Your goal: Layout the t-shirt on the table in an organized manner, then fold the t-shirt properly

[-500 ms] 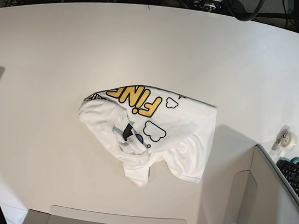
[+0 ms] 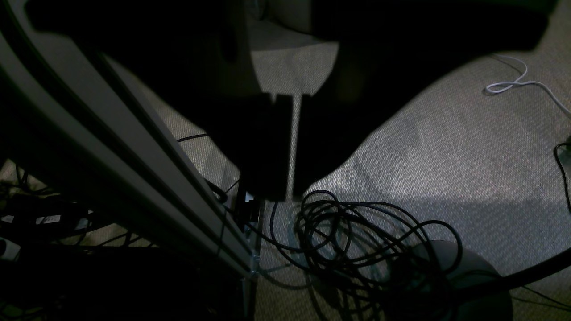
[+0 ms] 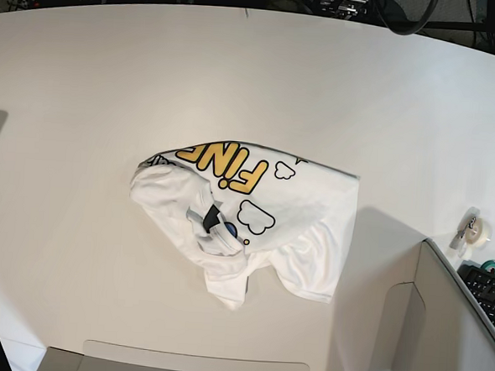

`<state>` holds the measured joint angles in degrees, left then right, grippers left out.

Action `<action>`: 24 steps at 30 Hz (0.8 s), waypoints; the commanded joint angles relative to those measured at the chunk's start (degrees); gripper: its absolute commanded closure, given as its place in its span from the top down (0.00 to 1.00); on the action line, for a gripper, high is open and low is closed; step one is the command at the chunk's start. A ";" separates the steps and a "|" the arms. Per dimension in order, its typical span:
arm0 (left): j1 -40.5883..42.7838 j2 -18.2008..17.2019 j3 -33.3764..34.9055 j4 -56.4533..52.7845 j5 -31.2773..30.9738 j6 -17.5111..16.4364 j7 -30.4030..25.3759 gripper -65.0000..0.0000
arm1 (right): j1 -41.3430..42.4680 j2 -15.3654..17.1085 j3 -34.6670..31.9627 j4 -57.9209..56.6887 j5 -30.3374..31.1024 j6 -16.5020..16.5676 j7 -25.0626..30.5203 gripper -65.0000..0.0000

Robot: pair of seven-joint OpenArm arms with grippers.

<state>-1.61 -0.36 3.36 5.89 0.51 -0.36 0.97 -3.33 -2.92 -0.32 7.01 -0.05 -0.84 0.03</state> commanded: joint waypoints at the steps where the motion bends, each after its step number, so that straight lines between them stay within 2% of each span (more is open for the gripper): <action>1: -0.20 -0.12 0.21 0.22 -0.12 0.14 -0.66 0.01 | -0.32 -0.20 -0.08 0.07 -0.08 0.89 0.45 0.00; 17: 2.27 0.23 -0.23 2.33 -0.12 0.14 -0.66 0.01 | -1.37 0.50 -0.25 0.51 -0.17 0.89 0.54 0.00; 21: 3.76 0.84 -0.32 2.86 -0.21 0.14 -0.66 0.01 | -5.24 1.03 -0.34 6.05 -0.25 0.89 0.54 0.00; 24: 6.93 1.37 -0.32 7.69 -0.21 0.14 -0.23 0.01 | -9.02 1.91 -0.34 11.32 -1.40 0.89 0.54 0.00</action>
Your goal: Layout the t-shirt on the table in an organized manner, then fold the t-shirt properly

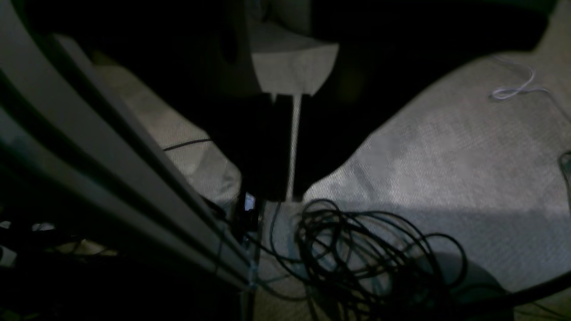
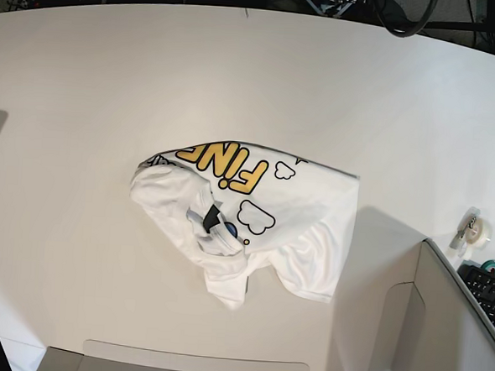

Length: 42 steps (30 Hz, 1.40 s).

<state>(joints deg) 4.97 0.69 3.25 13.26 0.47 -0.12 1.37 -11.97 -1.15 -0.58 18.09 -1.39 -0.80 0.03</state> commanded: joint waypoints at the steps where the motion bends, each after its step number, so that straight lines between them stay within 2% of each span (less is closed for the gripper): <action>1: 1.58 0.32 -0.21 2.00 -0.16 -0.10 -0.53 0.01 | -1.70 0.22 -0.08 1.91 -1.21 0.84 0.54 0.00; 5: 6.50 0.41 -0.21 7.80 -0.16 -0.10 -0.53 0.01 | -7.07 0.22 -0.08 8.95 -4.90 0.75 0.54 0.00; 13: 18.72 0.15 -0.21 24.77 -0.16 -0.10 -0.44 0.00 | -18.58 0.31 -0.08 25.47 -5.07 0.67 0.54 0.00; 20: 29.80 0.41 0.40 42.96 -0.16 -0.10 5.27 0.00 | -28.43 0.31 -0.08 37.61 -6.57 0.58 0.54 0.00; 26: 37.36 0.41 0.49 55.62 -0.25 -0.19 5.27 0.00 | -35.73 0.58 -0.08 46.66 -6.57 0.58 0.54 0.00; 29: 42.02 0.32 0.67 64.24 -0.25 -0.19 5.27 0.00 | -39.68 1.72 -0.08 53.08 -6.48 0.58 0.54 0.00; 32: 46.06 -0.03 3.57 71.89 -0.25 -0.19 5.36 0.00 | -43.90 1.89 0.18 59.94 -6.48 0.58 0.54 0.00; 39: 54.15 -4.16 9.99 85.25 -0.25 -0.19 7.64 0.00 | -51.37 2.77 0.36 71.98 -6.48 0.49 0.54 0.00; 42: 56.35 -5.13 11.30 90.44 -0.25 -0.19 7.91 0.00 | -53.48 4.53 0.45 77.52 -6.22 0.49 0.54 0.00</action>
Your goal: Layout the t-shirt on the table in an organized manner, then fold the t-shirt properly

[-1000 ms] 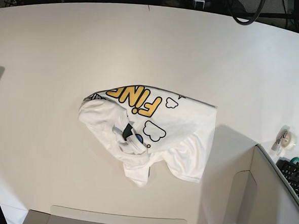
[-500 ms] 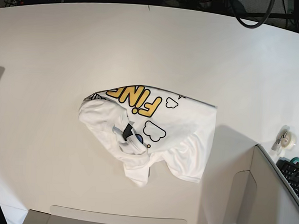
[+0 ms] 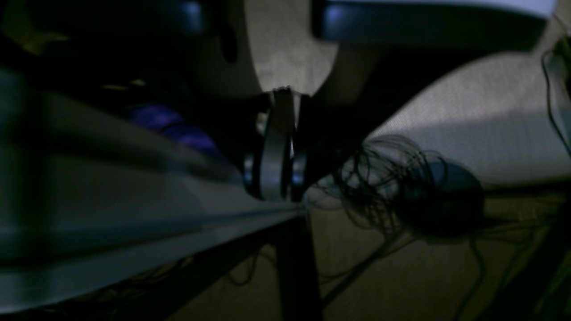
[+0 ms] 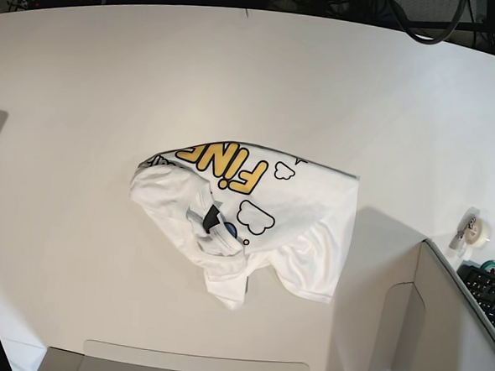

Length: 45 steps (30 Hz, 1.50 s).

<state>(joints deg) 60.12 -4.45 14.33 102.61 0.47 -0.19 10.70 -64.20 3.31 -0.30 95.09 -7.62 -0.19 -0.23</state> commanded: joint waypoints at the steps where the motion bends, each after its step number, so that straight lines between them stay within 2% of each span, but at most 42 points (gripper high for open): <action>1: 1.82 -0.17 0.22 2.67 -0.25 -0.12 -1.42 0.00 | -1.60 0.25 0.16 2.27 0.01 -0.12 0.80 0.00; 5: 2.43 -0.61 -0.31 7.41 -0.07 -0.12 -1.34 0.00 | -2.30 0.25 0.16 7.46 -0.08 -0.12 0.80 0.00; 8: 2.43 -4.04 -0.31 10.67 -0.07 -0.12 -1.34 0.00 | -2.04 0.25 0.25 9.75 0.01 -0.12 0.80 0.00; 11: 2.43 -5.79 -0.31 13.48 -0.07 -0.12 -1.34 0.00 | -0.81 0.25 0.87 12.12 0.01 -0.12 0.80 0.00; 17: 1.64 -6.32 -2.42 15.24 0.19 -0.12 -0.98 0.00 | 3.94 -0.45 4.38 14.41 0.10 -0.12 0.80 0.00; 22: -3.37 -7.11 -4.53 15.59 0.10 -0.12 3.50 0.01 | 7.98 -2.83 5.97 14.32 -0.08 -0.12 0.63 0.00; 28: -9.17 -7.55 -10.24 15.85 0.10 -0.30 6.93 0.01 | 12.47 -2.21 6.14 14.32 -0.25 -0.12 0.45 0.00; 33: -14.45 -7.29 -13.49 15.85 0.01 -0.30 9.21 0.01 | 17.04 -2.21 9.48 15.46 -0.25 0.32 0.45 0.00; 38: -20.95 -7.11 -12.88 16.56 -0.16 -0.39 10.53 0.01 | 23.28 -1.77 14.58 16.78 -0.25 0.41 0.36 0.00; 45: -30.27 -7.11 -3.12 16.56 -0.16 -0.47 10.80 0.01 | 30.84 -1.33 15.37 15.72 -0.16 0.41 0.27 0.00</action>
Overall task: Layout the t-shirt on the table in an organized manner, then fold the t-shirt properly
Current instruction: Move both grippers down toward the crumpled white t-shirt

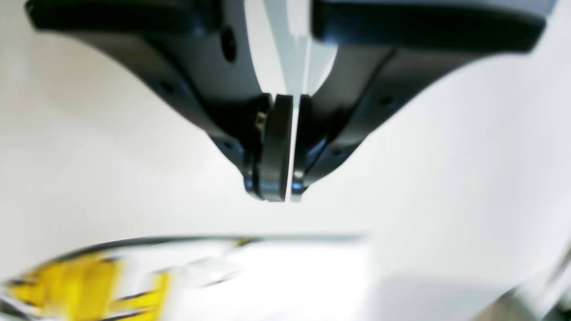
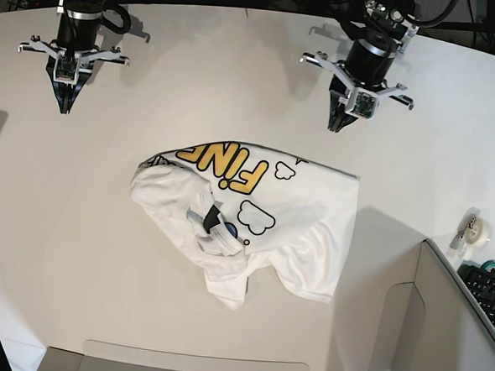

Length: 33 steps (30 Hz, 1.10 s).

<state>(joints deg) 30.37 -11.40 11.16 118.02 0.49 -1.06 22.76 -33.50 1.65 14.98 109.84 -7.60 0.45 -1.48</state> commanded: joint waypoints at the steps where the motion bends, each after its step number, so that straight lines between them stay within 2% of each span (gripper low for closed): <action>1: -2.02 -0.16 1.37 1.06 -0.18 0.40 -0.92 0.01 | 0.92 0.33 0.01 0.97 -0.18 -0.23 1.43 0.00; 4: -7.38 -0.25 7.44 1.06 -0.18 0.40 4.09 0.01 | 4.88 0.68 -1.14 1.06 -0.01 1.35 -4.02 0.00; 6: -10.72 -0.34 11.57 1.06 -0.18 0.40 7.08 0.01 | 7.61 0.68 -1.22 1.06 -0.01 3.73 -7.62 0.08; 9: -13.18 -0.16 16.14 1.06 -0.18 0.40 8.93 0.01 | 10.86 0.68 -1.49 1.15 -0.27 6.19 -11.14 0.18; 12: -14.24 -0.16 18.95 1.06 -0.18 0.40 9.28 0.01 | 14.11 0.68 -1.49 1.23 -0.27 8.30 -12.19 0.21; 15: -14.33 -0.16 19.39 1.06 -0.18 0.40 9.28 0.05 | 16.92 1.03 -1.40 1.32 -0.27 12.52 -12.28 0.21; 18: -14.33 -0.16 19.30 1.06 -0.18 0.40 9.19 0.19 | 18.95 3.32 -1.58 0.88 -0.01 17.18 -12.46 0.22; 21: -14.41 -0.16 19.13 1.06 -0.18 0.40 8.75 0.31 | 21.32 3.49 -3.25 0.09 -0.01 20.08 -14.57 0.22; 24: -14.41 -0.16 19.04 1.06 -0.18 0.49 8.75 0.30 | 23.34 3.58 -4.74 -0.17 -0.01 21.40 -17.65 0.22; 28: -14.41 -0.16 19.04 1.06 -0.18 0.49 8.66 0.30 | 25.19 3.58 -8.17 -0.26 0.08 24.04 -18.35 0.22; 33: -14.41 -0.16 19.04 0.97 -0.18 0.49 8.66 0.30 | 25.80 3.14 -11.16 -0.61 0.08 24.12 -18.44 0.22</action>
<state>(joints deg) 16.32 -11.62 30.33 118.02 0.32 -0.84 32.95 -8.40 4.32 3.49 108.49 -7.60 23.88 -21.12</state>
